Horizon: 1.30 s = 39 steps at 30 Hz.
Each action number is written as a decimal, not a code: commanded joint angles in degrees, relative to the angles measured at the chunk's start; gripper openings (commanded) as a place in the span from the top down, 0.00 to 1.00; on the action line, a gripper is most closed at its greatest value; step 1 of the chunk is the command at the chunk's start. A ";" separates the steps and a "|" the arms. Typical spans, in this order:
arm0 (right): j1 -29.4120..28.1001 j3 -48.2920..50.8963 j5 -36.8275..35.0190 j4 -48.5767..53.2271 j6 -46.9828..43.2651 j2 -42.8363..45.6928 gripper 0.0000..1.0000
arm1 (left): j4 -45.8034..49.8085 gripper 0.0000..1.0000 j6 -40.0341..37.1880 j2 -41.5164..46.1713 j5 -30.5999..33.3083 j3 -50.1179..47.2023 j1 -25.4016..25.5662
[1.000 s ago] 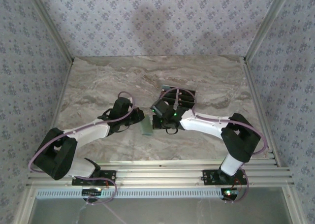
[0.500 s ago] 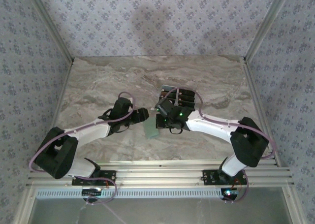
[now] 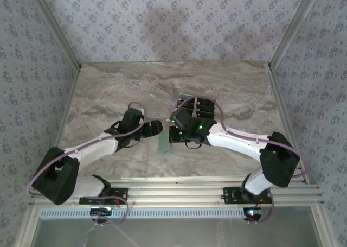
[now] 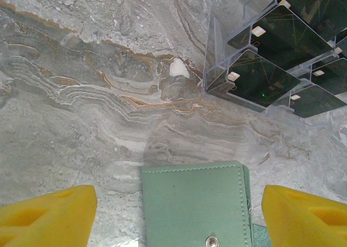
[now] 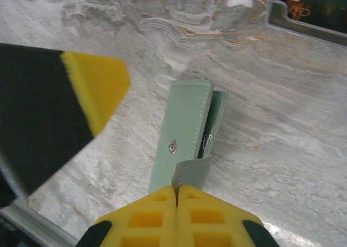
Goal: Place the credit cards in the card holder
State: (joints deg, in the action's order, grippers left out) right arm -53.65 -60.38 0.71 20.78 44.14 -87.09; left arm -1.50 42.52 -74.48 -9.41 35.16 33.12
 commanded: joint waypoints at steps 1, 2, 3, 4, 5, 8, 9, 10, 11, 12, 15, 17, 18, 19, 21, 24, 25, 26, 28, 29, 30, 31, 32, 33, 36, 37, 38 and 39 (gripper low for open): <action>-0.58 -2.72 0.41 0.77 -0.54 1.51 1.00 | 0.95 0.20 -0.97 1.26 0.39 -0.62 -0.10; -0.60 -2.81 0.34 0.78 -0.44 1.59 1.00 | 0.82 0.20 -0.99 1.26 0.28 -0.62 -0.16; -0.73 -2.93 0.26 0.76 -0.45 1.76 1.00 | 0.79 0.20 -0.98 1.13 0.14 -0.57 -0.16; -0.68 -3.02 0.18 0.86 -0.39 1.90 1.00 | 0.71 0.20 -1.03 1.09 -0.02 -0.53 -0.09; -0.72 -3.16 0.15 0.97 -0.35 2.04 1.00 | 0.71 0.20 -0.97 1.09 -0.01 -0.53 -0.08; -0.68 -3.34 -0.06 1.24 -0.39 2.20 1.00 | 0.68 0.20 -0.93 1.09 -0.02 -0.79 -0.06; -0.60 -3.26 -0.18 1.29 -0.44 2.24 1.00 | 0.73 0.20 -0.95 1.09 0.06 -0.83 -0.06; -0.62 -3.10 -0.24 1.31 -0.45 2.27 1.00 | 0.87 0.20 -0.87 1.22 0.20 -1.03 -0.06; -0.60 -2.93 -0.21 1.29 -0.41 2.35 1.00 | 0.96 0.20 -0.92 1.22 0.28 -1.13 -0.09; -0.58 -2.70 -0.33 1.34 -0.43 2.47 1.00 | 1.10 0.21 -1.03 1.24 0.41 -1.36 -0.08; -0.37 -1.56 -0.40 1.16 -0.42 3.10 1.00 | 1.73 0.21 -1.36 1.70 1.20 -2.12 -0.12; -0.23 -0.81 -0.40 1.00 -0.40 3.84 1.00 | 2.55 0.22 -1.61 2.05 1.82 -2.79 0.00; -0.07 -0.50 -0.57 1.11 -0.37 4.20 1.00 | 2.77 0.22 -1.80 2.29 2.14 -3.24 -0.02; 0.01 -0.24 -0.70 1.27 -0.43 4.54 1.00 | 3.10 0.23 -1.66 2.64 2.50 -3.77 -0.13; 0.39 0.33 -0.72 1.46 -0.44 5.07 1.00 | 3.34 0.23 -1.64 3.30 3.22 -4.74 -0.15; 0.82 2.21 -1.06 1.59 -0.44 5.87 1.00 | 3.87 0.24 -1.59 4.28 4.04 -5.94 -0.08; 1.03 3.26 -1.30 1.49 -0.30 6.31 1.00 | 4.09 0.24 -1.51 4.58 4.35 -6.22 -0.12; 1.14 4.38 -1.45 1.46 -0.06 6.70 1.00 | 4.28 0.24 -1.59 4.75 4.57 -6.41 -0.09; 1.44 7.65 -1.89 0.91 0.56 8.00 1.00 | 4.57 0.24 -1.74 5.09 5.01 -6.84 -0.10; 1.68 9.27 -1.96 0.61 1.08 8.58 1.00 | 4.66 0.24 -1.81 5.13 5.13 -6.94 -0.12; 1.94 11.27 -2.03 0.01 1.61 9.26 1.00 | 4.75 0.24 -1.84 5.09 5.19 -6.96 -0.11; 2.28 13.44 -1.96 -0.72 2.14 9.88 1.00 | 4.75 0.24 -1.99 5.00 5.26 -7.04 -0.16; 2.63 15.14 -1.81 -1.48 2.78 10.25 1.00 | 4.68 0.24 -1.92 4.88 5.28 -7.03 -0.11; 3.02 17.36 -1.35 -2.78 3.21 10.57 1.00 | 4.58 0.24 -2.00 4.63 5.28 -7.01 -0.13; 3.37 21.55 -1.17 -6.25 4.06 10.82 1.00 | 4.16 0.24 -1.98 3.59 4.91 -6.72 -0.10; 3.45 22.36 -1.40 -7.06 4.06 10.69 1.00 | 3.97 0.24 -2.00 3.19 4.83 -6.60 -0.11; 3.64 22.88 -1.85 -7.49 4.08 10.50 1.00 | 3.88 0.25 -1.88 2.89 4.77 -6.65 -0.13; 3.99 23.37 -1.96 -7.82 4.02 9.94 1.00 | 3.80 0.24 -1.90 2.61 4.71 -6.64 -0.09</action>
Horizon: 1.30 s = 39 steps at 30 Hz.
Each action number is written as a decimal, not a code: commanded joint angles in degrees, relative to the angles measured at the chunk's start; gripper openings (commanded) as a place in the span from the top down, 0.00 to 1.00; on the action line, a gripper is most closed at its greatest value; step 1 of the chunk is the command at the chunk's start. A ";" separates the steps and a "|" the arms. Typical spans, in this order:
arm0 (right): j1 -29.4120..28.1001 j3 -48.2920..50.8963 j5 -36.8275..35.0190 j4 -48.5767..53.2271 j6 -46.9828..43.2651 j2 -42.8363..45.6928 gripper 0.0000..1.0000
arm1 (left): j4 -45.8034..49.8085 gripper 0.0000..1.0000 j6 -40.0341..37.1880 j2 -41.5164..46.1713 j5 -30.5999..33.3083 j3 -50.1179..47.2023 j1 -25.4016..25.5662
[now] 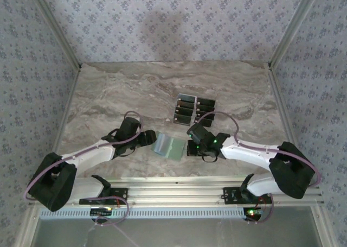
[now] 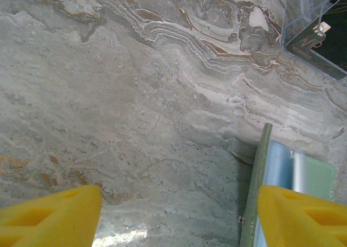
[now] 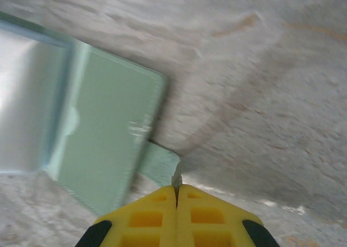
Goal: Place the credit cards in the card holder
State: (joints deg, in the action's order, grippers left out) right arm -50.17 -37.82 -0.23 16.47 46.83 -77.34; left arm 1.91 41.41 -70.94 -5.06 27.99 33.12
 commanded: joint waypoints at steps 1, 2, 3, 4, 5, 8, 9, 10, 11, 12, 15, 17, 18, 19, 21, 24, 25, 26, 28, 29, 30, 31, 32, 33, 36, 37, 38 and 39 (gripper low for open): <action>0.98 1.19 -1.00 -3.87 1.18 -0.44 1.00 | 0.30 0.24 -0.66 -1.04 0.26 0.57 -0.14; 1.30 1.43 -1.00 -4.21 1.03 -0.92 1.00 | 0.28 0.24 -0.56 -1.08 0.16 0.58 -0.10; 1.65 1.72 -0.95 -4.40 0.91 -1.58 1.00 | 0.25 0.24 -0.42 -0.98 0.06 0.58 -0.10; 1.96 1.99 -0.84 -4.78 0.73 -2.00 1.00 | 0.22 0.24 -0.38 -0.76 0.05 0.64 -0.09; 2.23 2.13 -0.85 -5.10 0.74 -2.41 1.00 | 0.28 0.24 -0.29 -0.66 0.05 0.69 -0.14; 2.89 2.20 -0.72 -5.58 0.31 -3.43 1.00 | 0.62 0.25 -0.18 -0.21 0.10 0.49 -0.16; 3.12 2.05 -0.57 -5.50 0.14 -3.64 1.00 | 0.70 0.25 -0.12 -0.05 0.11 0.36 -0.14; 3.35 1.86 -0.62 -5.45 -0.10 -3.77 1.00 | 0.67 0.25 0.03 0.29 0.12 0.18 -0.15; 3.50 1.62 -0.57 -5.39 -0.27 -3.71 1.00 | 0.64 0.24 0.14 0.59 0.03 0.01 -0.13; 3.71 1.30 -0.28 -5.07 -0.58 -3.64 0.96 | 0.64 0.24 0.26 1.09 0.03 -0.16 -0.14; 3.60 0.08 0.03 -3.54 -1.02 -2.34 0.78 | 0.85 0.23 0.65 2.82 -0.26 -0.46 -0.09; 3.29 -0.46 -0.03 -2.17 -0.97 -0.35 0.70 | 1.08 0.23 0.90 3.88 -0.31 -0.61 -0.08; 3.00 -0.80 -0.25 -1.24 -0.94 0.96 0.67 | 1.08 0.23 1.03 4.30 -0.30 -0.73 -0.11; 2.65 -1.09 -0.45 -0.23 -0.87 2.36 0.66 | 1.13 0.23 1.13 4.69 -0.35 -0.78 -0.08; 1.93 -1.80 -1.05 1.58 -0.65 4.96 0.65 | 1.16 0.22 1.37 5.17 -0.30 -0.90 -0.16; 0.38 -3.09 -1.48 3.59 0.04 7.68 0.65 | 1.15 0.22 1.61 5.68 -0.37 -1.01 -0.11; -0.31 -3.69 -1.48 4.07 0.16 8.02 0.65 | 1.08 0.22 1.58 5.79 -0.32 -1.05 -0.12; -0.74 -4.31 -1.51 4.10 0.11 7.93 0.65 | 1.08 0.22 1.59 5.89 -0.37 -1.00 -0.10; -1.70 -5.80 -0.70 3.48 0.12 6.75 0.67 | 1.08 0.22 1.67 5.91 -0.22 -0.84 -0.11; -2.01 -6.56 -0.33 2.93 0.05 5.64 0.68 | 1.12 0.22 1.70 5.84 -0.22 -0.83 -0.16; -2.40 -7.45 0.17 2.27 -0.20 4.11 0.70 | 1.10 0.22 1.67 5.75 -0.13 -0.74 -0.13; -2.86 -8.51 0.52 1.61 -0.54 2.35 0.72 | 1.15 0.22 1.69 5.68 0.02 -0.74 -0.09; -3.24 -9.56 0.71 1.20 -0.90 0.65 0.72 | 1.24 0.22 1.67 5.63 0.15 -0.66 -0.09; -3.70 -10.69 0.97 0.73 -1.26 -1.47 0.73 | 1.51 0.22 1.69 5.55 0.33 -0.57 -0.13; -4.65 -13.33 1.89 -0.59 -2.12 -6.99 0.77 | 2.34 0.22 1.50 5.55 0.73 -0.17 -0.09; -4.83 -14.10 1.91 -0.90 -2.39 -8.60 0.78 | 2.54 0.22 1.44 5.55 0.89 -0.13 -0.09; -4.99 -14.43 1.87 -1.12 -2.73 -9.63 0.79 | 2.72 0.22 1.39 5.55 0.93 -0.04 -0.11; -4.94 -14.65 1.86 -1.31 -3.10 -10.64 0.79 | 2.83 0.22 1.41 5.63 0.93 0.09 -0.11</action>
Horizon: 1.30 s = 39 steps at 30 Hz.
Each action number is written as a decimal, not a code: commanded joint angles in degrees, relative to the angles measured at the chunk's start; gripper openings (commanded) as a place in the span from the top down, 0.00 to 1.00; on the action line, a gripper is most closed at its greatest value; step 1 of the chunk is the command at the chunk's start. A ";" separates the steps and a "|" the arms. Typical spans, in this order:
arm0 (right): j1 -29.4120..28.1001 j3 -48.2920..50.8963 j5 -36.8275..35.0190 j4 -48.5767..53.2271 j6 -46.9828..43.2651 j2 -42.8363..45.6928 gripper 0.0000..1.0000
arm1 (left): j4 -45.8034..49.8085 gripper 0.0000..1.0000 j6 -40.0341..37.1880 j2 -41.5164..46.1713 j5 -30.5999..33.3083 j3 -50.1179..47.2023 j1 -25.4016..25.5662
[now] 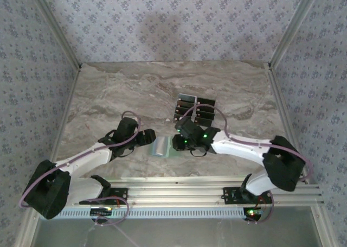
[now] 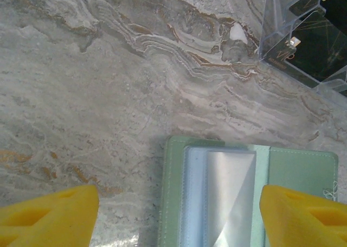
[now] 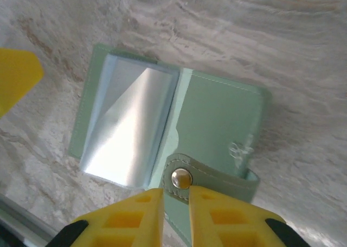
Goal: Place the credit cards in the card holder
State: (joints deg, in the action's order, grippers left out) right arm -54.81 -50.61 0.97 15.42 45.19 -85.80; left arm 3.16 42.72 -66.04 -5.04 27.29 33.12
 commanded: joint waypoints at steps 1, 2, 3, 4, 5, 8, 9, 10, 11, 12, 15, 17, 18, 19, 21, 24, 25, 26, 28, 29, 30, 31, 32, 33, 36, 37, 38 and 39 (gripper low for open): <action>-0.30 -1.95 0.72 -0.54 -1.69 -3.12 0.80 | 1.67 0.22 0.14 0.84 0.91 0.84 -0.15; -0.24 -1.88 0.74 -0.57 -1.75 -3.81 0.80 | 1.68 0.22 0.13 0.89 0.90 0.90 -0.10; -0.09 -1.66 0.74 -0.65 -1.74 -4.35 0.80 | 1.74 0.22 0.11 0.92 0.99 0.92 -0.08; 0.07 -1.38 0.41 -0.63 -1.84 -4.87 0.81 | 1.80 0.22 0.10 0.87 0.99 1.01 -0.15; 0.20 -1.05 -0.07 -0.44 -1.82 -5.07 0.81 | 1.92 0.21 0.06 0.84 1.00 1.09 -0.09; 1.20 1.61 -0.97 -0.88 -1.04 -5.42 0.81 | 2.28 0.21 -0.50 0.49 0.91 1.18 -0.14; 1.64 2.79 -0.93 -1.52 -0.55 -5.71 0.81 | 2.40 0.21 -0.63 0.27 0.78 1.23 -0.10; 2.15 3.78 -0.52 -2.17 -0.19 -6.10 0.81 | 2.23 0.21 -0.88 0.02 0.56 1.20 -0.14; 2.47 4.48 0.03 -2.92 -0.01 -6.45 0.81 | 2.05 0.21 -1.12 -0.30 0.12 1.19 -0.11; 2.67 5.25 0.46 -3.73 0.16 -6.89 0.81 | 1.73 0.21 -1.19 -0.71 -0.29 1.28 -0.09; 2.73 5.92 0.55 -4.50 0.40 -7.45 0.81 | 0.68 0.22 -1.15 -1.60 -1.28 1.10 -0.10; 2.69 6.18 0.44 -4.78 0.61 -7.67 0.81 | -0.11 0.24 -1.06 -2.11 -1.45 0.94 -0.08; 2.72 6.29 0.35 -4.91 0.67 -7.63 0.81 | -0.34 0.25 -0.99 -2.31 -1.48 0.88 -0.16; 2.70 6.31 0.41 -4.88 0.73 -7.72 0.81 | -0.64 0.26 -0.99 -2.63 -1.56 0.84 -0.09; 2.74 6.44 0.17 -4.89 0.71 -7.85 0.81 | -1.12 0.27 -1.05 -3.16 -1.81 0.84 -0.09; 2.73 6.65 0.08 -5.21 0.88 -8.08 0.81 | -2.73 0.31 -0.89 -3.78 -2.74 0.58 -0.10; 2.70 6.81 0.08 -5.39 0.88 -8.20 0.81 | -3.42 0.32 -0.85 -3.98 -3.12 0.48 -0.08; 2.69 6.91 0.09 -5.54 1.03 -8.29 0.81 | -4.08 0.34 -0.71 -4.29 -3.60 0.49 -0.09; 2.78 7.09 0.08 -5.75 1.18 -8.58 0.81 | -5.28 0.36 -0.54 -4.81 -4.31 0.49 -0.10; 2.80 7.04 0.15 -5.86 1.24 -8.76 0.81 | -5.84 0.37 -0.38 -5.17 -4.68 0.56 -0.10; 2.74 7.19 0.21 -6.00 1.25 -8.84 0.81 | -6.13 0.39 -0.33 -5.51 -4.84 0.57 -0.15; 2.76 7.10 0.24 -6.02 1.29 -8.85 0.81 | -6.35 0.40 -0.28 -5.90 -5.01 0.70 -0.11; 2.77 7.15 0.27 -6.15 1.32 -8.90 0.81 | -6.61 0.41 -0.22 -6.26 -5.15 0.68 -0.11; 2.77 7.11 0.28 -6.15 1.32 -8.94 0.81 | -6.88 0.43 -0.17 -6.58 -5.20 0.58 -0.08; 2.78 7.14 0.17 -6.10 1.27 -8.99 0.81 | -7.73 0.47 0.13 -7.32 -5.44 0.35 -0.12; 2.78 7.04 0.17 -6.18 1.17 -9.02 0.81 | -8.06 0.49 0.24 -7.56 -5.42 0.23 -0.09; 2.79 7.10 0.17 -6.17 1.24 -9.12 0.81 | -8.32 0.51 0.31 -7.69 -5.60 0.12 -0.15; 2.78 7.04 0.32 -6.17 1.26 -9.12 0.81 | -8.62 0.53 0.39 -7.82 -5.66 0.07 -0.09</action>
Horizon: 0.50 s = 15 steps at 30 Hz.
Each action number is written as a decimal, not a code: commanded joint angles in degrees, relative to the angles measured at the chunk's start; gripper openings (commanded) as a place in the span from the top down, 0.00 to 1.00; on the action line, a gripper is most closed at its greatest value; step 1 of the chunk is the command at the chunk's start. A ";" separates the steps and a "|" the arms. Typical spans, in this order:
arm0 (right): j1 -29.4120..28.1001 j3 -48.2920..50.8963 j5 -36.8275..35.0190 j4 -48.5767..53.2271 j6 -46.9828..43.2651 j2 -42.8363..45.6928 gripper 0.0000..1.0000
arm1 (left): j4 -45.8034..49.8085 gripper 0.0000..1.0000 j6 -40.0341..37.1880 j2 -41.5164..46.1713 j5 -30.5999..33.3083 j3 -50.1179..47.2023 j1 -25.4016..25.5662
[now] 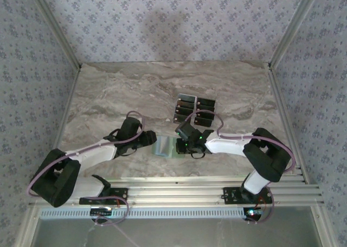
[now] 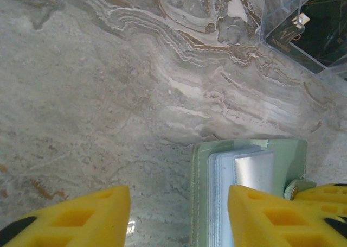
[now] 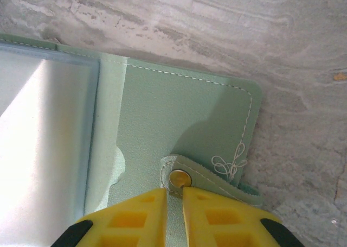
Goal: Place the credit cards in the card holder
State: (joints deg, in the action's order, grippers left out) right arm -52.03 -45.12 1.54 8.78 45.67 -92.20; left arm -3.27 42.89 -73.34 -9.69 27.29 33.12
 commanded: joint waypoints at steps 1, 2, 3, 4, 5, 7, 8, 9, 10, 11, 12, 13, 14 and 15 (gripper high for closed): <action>0.08 1.62 -0.40 0.49 0.71 -2.72 0.81 | -2.45 0.56 0.29 -0.66 -1.02 0.01 -0.16; 0.09 1.58 -0.39 0.46 0.65 -2.78 0.81 | -2.83 0.58 0.35 -0.79 -1.04 -0.03 -0.16; 0.10 1.58 -0.40 0.50 0.65 -2.76 0.81 | -3.01 0.61 0.44 -0.96 -1.10 -0.04 -0.17; 0.17 1.61 -0.31 0.40 0.65 -2.89 0.81 | -3.21 0.63 0.44 -1.14 -1.29 -0.04 -0.12; 0.19 1.56 -0.27 0.40 0.69 -2.91 0.81 | -3.45 0.64 0.45 -1.35 -1.47 0.03 -0.16; 0.25 1.58 -0.19 0.22 0.65 -3.15 0.81 | -3.60 0.64 0.50 -1.68 -1.66 0.04 -0.14; 0.33 1.59 -0.18 0.20 0.65 -3.19 0.81 | -3.76 0.64 0.51 -1.83 -1.73 0.13 -0.10; 0.26 1.56 -0.17 0.19 0.72 -3.24 0.81 | -3.82 0.64 0.48 -2.04 -1.85 0.13 -0.15; 0.26 1.55 -0.12 0.06 0.66 -3.43 0.81 | -4.01 0.64 0.52 -2.20 -1.98 0.09 -0.10; 0.28 1.50 -0.05 -0.03 0.69 -3.51 0.81 | -4.11 0.64 0.52 -2.35 -2.06 0.07 -0.08; 0.26 1.45 -0.02 0.01 0.71 -3.56 0.81 | -4.27 0.64 0.52 -2.46 -2.09 -0.03 -0.15; 0.26 1.45 -0.04 -0.01 0.70 -3.64 0.81 | -4.45 0.66 0.62 -2.59 -2.10 -0.13 -0.16; 0.26 1.37 0.00 0.01 0.65 -3.71 0.81 | -4.60 0.68 0.66 -2.64 -2.22 -0.20 -0.12; 0.27 1.38 -0.04 -0.03 0.66 -3.74 0.81 | -4.77 0.70 0.73 -2.68 -2.22 -0.29 -0.08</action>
State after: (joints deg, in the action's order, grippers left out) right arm -51.99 -45.15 1.54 7.20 45.67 -92.92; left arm -6.33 43.44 -75.55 -10.98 27.29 33.12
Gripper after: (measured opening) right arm 0.193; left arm 0.309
